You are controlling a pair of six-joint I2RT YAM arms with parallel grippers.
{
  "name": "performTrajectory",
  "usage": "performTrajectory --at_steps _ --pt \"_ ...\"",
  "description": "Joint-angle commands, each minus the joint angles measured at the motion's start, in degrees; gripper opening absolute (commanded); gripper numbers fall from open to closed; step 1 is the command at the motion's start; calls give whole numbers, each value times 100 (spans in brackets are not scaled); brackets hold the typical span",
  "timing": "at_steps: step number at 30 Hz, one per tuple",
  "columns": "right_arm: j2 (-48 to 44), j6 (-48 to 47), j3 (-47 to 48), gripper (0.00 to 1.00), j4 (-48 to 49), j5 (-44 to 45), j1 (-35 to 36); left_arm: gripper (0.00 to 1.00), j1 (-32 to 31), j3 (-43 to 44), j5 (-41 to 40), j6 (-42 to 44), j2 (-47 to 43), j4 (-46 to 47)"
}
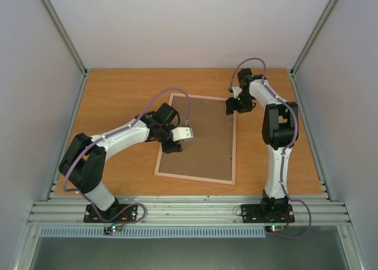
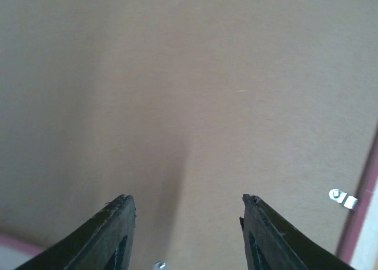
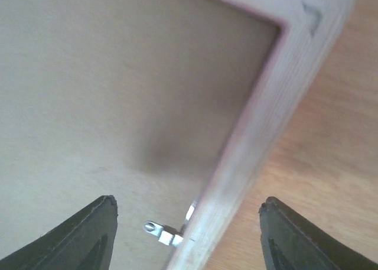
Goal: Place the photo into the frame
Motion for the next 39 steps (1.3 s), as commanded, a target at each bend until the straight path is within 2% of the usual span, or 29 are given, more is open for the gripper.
performTrajectory --at_steps 1,5,12,17,29,39 --pt "-179 -892 442 72 188 -795 -16 52 448 261 190 -496 -112 -23" --pt "280 -1599 1167 78 -103 -1113 81 52 781 305 210 -707 -89 -89" --pt "1287 -2009 2754 87 -664 -1013 388 52 1066 309 253 -976 -13 -28" --pt "1977 -2260 3800 87 -1105 -1015 635 53 1075 267 193 -959 1 -35" --pt "2676 -2304 4116 76 -831 -11 800 53 1110 227 202 -980 23 -36" --pt "2774 -2598 4114 75 -848 -199 823 52 1111 368 229 -945 168 -71"
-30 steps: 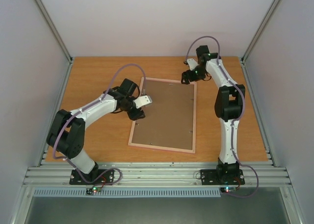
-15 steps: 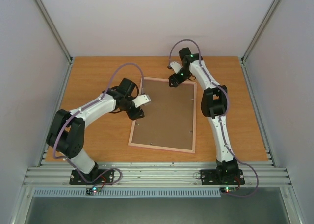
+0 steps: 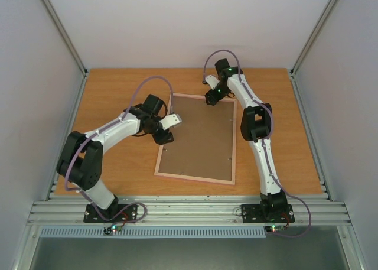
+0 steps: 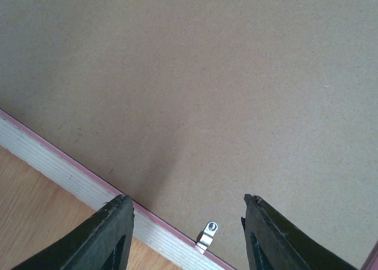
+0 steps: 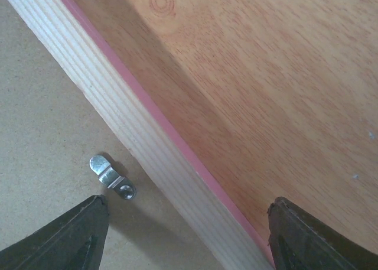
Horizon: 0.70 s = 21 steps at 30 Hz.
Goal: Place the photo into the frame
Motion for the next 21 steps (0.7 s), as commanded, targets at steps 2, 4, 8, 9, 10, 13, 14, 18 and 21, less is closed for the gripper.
performTrajectory --at_steps 2,4,8,9,10,13,14,18,21 --pt "286 -202 49 75 -239 -50 97 52 24 196 121 -43 174 -6" --pt "307 -188 48 74 -234 -24 167 52 24 225 126 -39 201 -20" --pt "444 -55 45 66 -174 216 185 52 24 250 99 -39 207 -42" --pt "464 -41 41 63 -168 295 184 52 24 248 97 -29 200 -49" --pt "482 -9 36 60 -170 393 179 52 24 234 91 -34 193 -51" --pt "503 55 31 57 -174 475 176 52 24 194 88 -24 163 -51" --pt "508 80 36 57 -182 449 176 52 24 184 90 -18 163 -49" --pt "482 94 43 65 -298 228 194 52 24 186 83 -17 166 -40" --pt "471 33 40 67 -368 75 206 52 24 184 91 -21 165 -26"
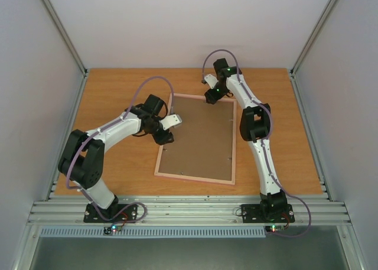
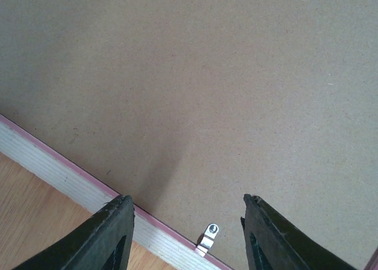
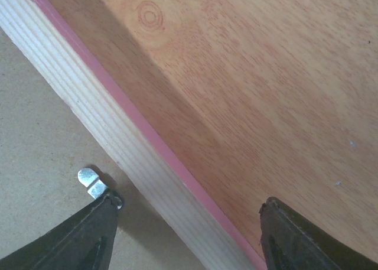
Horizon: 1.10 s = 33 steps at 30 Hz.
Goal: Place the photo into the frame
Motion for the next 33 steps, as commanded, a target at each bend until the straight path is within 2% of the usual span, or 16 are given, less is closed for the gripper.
performTrajectory --at_steps 1,9,14,17,21,33 --pt "416 -54 -58 69 -464 -146 141 52 24 132 95 -25 28 20" --pt "435 -355 -58 73 -659 -380 214 52 24 114 83 4 12 26" --pt "412 -586 -58 65 -864 -486 207 52 24 110 78 -2 3 23" --pt "363 -764 -99 64 -1038 -619 194 52 24 97 64 -2 -7 25" --pt "225 -904 -326 67 -967 -725 194 52 24 92 86 -7 5 27" --pt "561 -776 45 70 -914 -360 348 52 24 147 71 13 80 17"
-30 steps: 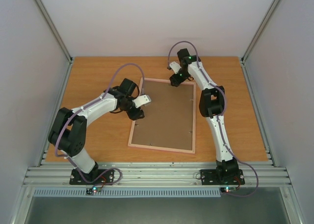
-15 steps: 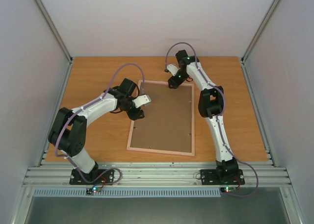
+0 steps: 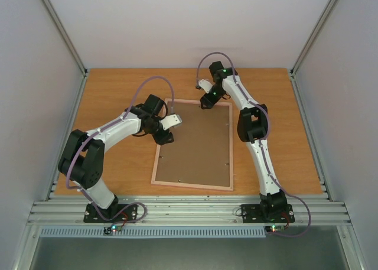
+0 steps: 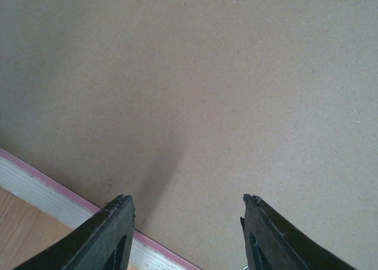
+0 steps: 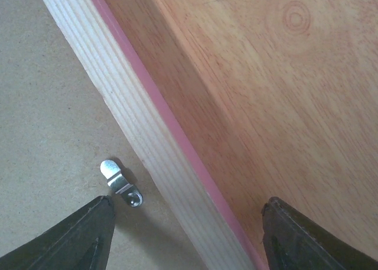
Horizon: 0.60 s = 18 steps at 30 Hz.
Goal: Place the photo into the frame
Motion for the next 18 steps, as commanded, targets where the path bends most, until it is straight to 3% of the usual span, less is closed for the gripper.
performTrajectory --at_steps 1,6,18 --pt "497 -117 -10 72 -423 274 175 51 24 145 81 15 80 17" --pt "500 -187 2 80 -518 215 184 52 24 147 88 11 93 36" --pt "496 -523 27 85 -748 -155 287 52 24 75 55 11 32 24"
